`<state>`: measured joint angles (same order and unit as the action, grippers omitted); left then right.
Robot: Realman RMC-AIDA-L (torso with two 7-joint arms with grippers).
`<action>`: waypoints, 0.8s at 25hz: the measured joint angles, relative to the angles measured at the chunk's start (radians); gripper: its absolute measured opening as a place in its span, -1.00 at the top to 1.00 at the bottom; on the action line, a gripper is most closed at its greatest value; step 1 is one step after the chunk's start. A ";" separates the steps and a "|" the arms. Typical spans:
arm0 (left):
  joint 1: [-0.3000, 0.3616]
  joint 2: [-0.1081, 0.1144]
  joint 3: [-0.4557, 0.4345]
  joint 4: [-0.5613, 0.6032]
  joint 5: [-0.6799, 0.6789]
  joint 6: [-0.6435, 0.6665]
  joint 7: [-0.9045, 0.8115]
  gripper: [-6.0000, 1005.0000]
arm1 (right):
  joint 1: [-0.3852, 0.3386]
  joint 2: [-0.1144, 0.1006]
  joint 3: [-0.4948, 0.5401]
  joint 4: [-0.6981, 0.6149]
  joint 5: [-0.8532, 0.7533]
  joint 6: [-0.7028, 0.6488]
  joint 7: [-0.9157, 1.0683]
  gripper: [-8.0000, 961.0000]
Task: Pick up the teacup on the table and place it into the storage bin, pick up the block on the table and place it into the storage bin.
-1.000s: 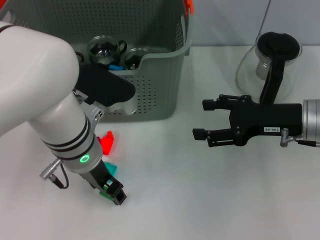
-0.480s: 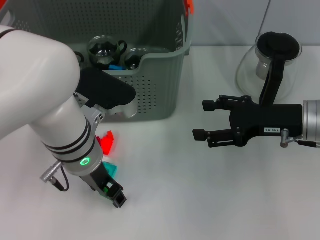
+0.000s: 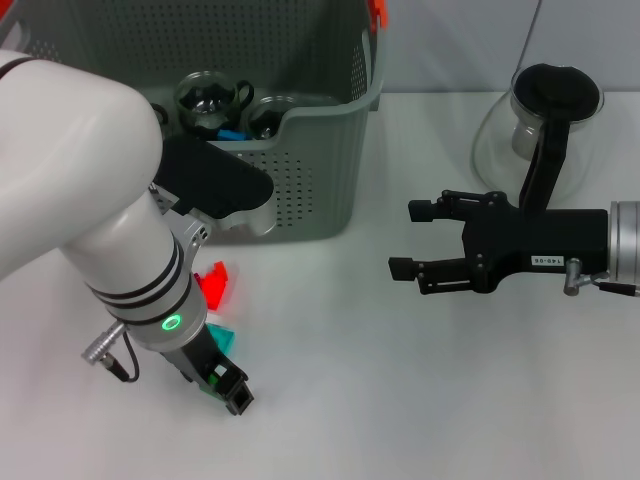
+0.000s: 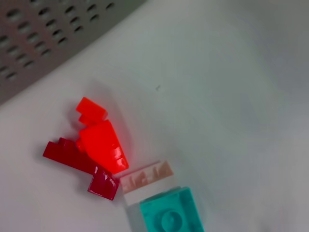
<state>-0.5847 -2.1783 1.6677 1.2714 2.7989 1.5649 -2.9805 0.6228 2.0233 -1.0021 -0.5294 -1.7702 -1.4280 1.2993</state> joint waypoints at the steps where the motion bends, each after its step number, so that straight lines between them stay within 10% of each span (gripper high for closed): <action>1: 0.000 0.000 0.000 0.000 0.000 0.000 0.000 -0.36 | 0.000 0.000 0.000 0.000 0.000 0.000 0.000 -0.90; 20: 0.002 0.003 -0.006 0.105 0.025 0.131 0.003 0.16 | -0.004 -0.002 0.004 0.000 0.000 0.000 -0.001 -0.90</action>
<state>-0.5832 -2.1754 1.6620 1.3761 2.8241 1.6963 -2.9775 0.6185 2.0215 -0.9978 -0.5292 -1.7702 -1.4281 1.2978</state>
